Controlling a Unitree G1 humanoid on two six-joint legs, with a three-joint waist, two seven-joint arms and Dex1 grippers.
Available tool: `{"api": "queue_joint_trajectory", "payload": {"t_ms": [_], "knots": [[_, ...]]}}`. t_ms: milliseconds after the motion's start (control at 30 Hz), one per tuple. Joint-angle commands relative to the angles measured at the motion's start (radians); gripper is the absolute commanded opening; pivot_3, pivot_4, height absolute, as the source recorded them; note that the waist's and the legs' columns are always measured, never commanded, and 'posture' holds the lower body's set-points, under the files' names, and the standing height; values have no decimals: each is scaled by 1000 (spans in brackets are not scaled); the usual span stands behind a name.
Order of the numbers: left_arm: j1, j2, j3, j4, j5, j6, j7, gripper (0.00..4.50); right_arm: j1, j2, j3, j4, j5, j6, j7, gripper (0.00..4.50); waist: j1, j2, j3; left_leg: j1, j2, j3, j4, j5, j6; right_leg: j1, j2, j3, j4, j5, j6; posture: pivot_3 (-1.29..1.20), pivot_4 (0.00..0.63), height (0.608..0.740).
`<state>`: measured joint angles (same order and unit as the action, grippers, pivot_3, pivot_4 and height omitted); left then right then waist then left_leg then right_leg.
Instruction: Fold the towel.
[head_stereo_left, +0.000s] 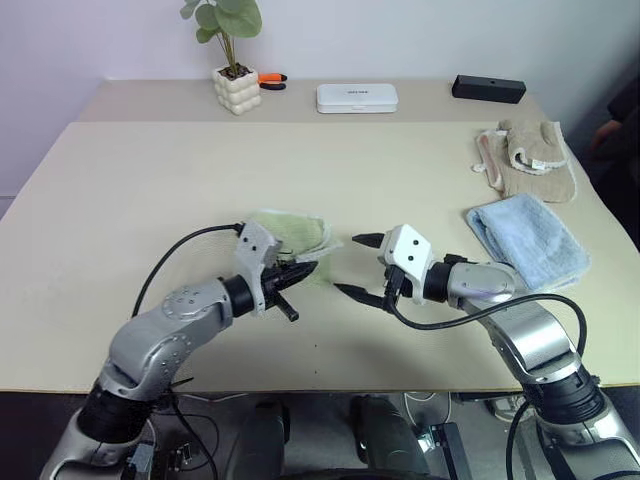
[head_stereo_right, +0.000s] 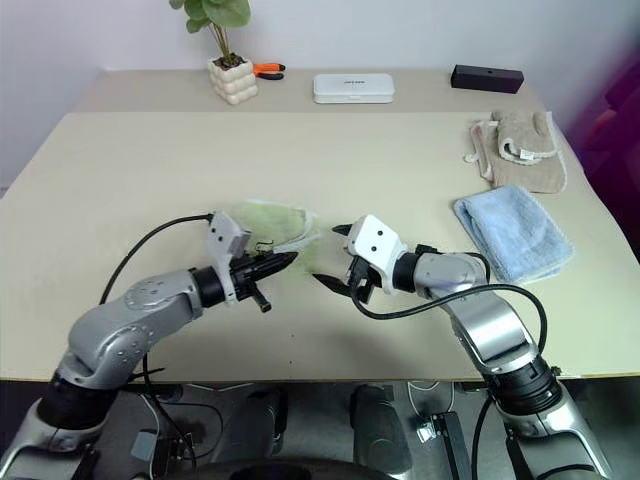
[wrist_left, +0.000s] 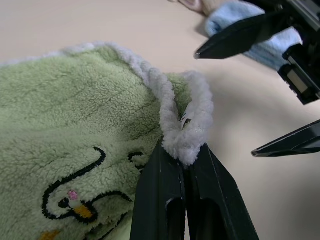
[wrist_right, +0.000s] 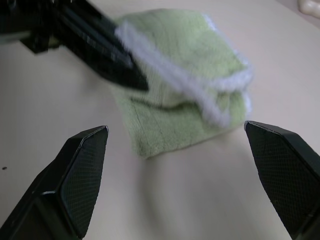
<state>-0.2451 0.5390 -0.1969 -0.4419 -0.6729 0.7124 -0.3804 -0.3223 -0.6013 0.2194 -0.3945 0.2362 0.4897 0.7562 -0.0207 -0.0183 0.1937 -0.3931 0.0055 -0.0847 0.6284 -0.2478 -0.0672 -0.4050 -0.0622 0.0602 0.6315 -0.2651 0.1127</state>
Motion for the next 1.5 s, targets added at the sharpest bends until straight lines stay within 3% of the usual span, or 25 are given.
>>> {"api": "queue_joint_trajectory", "payload": {"t_ms": [33,133,300,400,433,500,533,667,733,767,933,1067,1200,1333,1400,1467,1500], "knots": [[8,-15,6,-11,37,-12,-23,39,-1,5,-26,-36,-1,-11,-10,4500,1,0,0,0,0,0,0,0,0,0,0,0,0,0,0,0,150,737],[24,-29,69,-39,-15,16,-38,890,3,5,-28,-37,-5,-12,-19,4500,4,0,0,0,0,0,0,0,0,0,0,0,0,0,0,0,150,737],[70,36,206,-95,-101,92,-70,3345,-3,5,-38,-34,-2,-9,-26,4500,0,0,0,0,0,0,0,0,0,0,0,0,1,0,0,0,150,737],[116,77,350,-127,-227,135,-96,3345,-12,18,-53,-33,23,1,-30,4500,-1,0,0,0,1,0,0,0,0,0,0,0,1,0,0,0,150,737],[128,83,410,-131,-275,135,-97,3377,-18,28,-61,-36,38,13,-31,4236,1,0,0,0,1,0,0,0,0,0,0,0,1,0,0,0,150,737],[132,85,499,-124,-335,132,-77,2731,-35,51,-76,-41,72,42,-34,3610,3,0,0,0,1,0,0,0,0,0,0,0,1,0,0,0,150,737],[125,90,521,-117,-332,126,-66,2429,-51,71,-81,-40,89,58,-40,3166,3,0,0,0,1,0,1,0,0,0,0,0,1,0,0,0,150,737],[61,77,476,-50,-218,103,10,507,-116,142,-53,-11,104,95,-66,1125,5,0,0,0,0,0,1,0,0,1,0,0,1,0,0,0,150,737],[27,58,411,-13,-139,79,31,490,-153,182,-14,32,71,95,-89,112,3,0,0,0,0,0,1,0,0,1,0,0,1,0,0,0,150,737],[8,45,370,14,-91,61,34,490,-176,208,9,67,50,92,-107,47,3,0,0,0,0,0,1,0,0,1,0,0,1,0,0,0,150,737],[-52,-37,228,159,55,-10,10,490,-249,330,110,290,-34,71,-149,47,1,0,0,0,0,0,0,0,0,0,0,0,1,1,1,0,150,737],[-32,-35,119,263,187,-75,-49,490,-237,378,149,445,-96,65,-181,47,0,0,0,0,0,0,-1,0,0,-1,0,0,1,2,2,0,150,737],[-3,-48,111,303,231,-119,-85,490,-200,366,160,460,-141,31,-191,47,0,1,-1,1,0,0,-1,0,0,-1,0,0,2,2,2,0,150,737],[28,-65,204,235,169,-121,-100,490,-185,360,65,346,-77,32,-184,47,0,1,-1,2,0,0,0,0,0,0,0,0,3,1,2,0,150,737],[39,-78,311,191,75,-91,-96,729,-181,330,25,268,-41,50,-153,577,0,1,-1,1,1,0,0,0,0,0,0,0,3,2,2,0,150,737],[42,-76,392,171,19,-61,-80,1260,-176,291,7,207,-23,67,-122,1323,0,1,-1,1,1,0,0,0,0,-1,0,0,3,2,2,0,150,737],[43,-68,425,168,5,-44,-69,1803,-172,266,2,176,-19,73,-107,1886,0,1,-1,1,1,-1,0,0,0,-1,0,-1,3,2,2,0,150,737]]}}
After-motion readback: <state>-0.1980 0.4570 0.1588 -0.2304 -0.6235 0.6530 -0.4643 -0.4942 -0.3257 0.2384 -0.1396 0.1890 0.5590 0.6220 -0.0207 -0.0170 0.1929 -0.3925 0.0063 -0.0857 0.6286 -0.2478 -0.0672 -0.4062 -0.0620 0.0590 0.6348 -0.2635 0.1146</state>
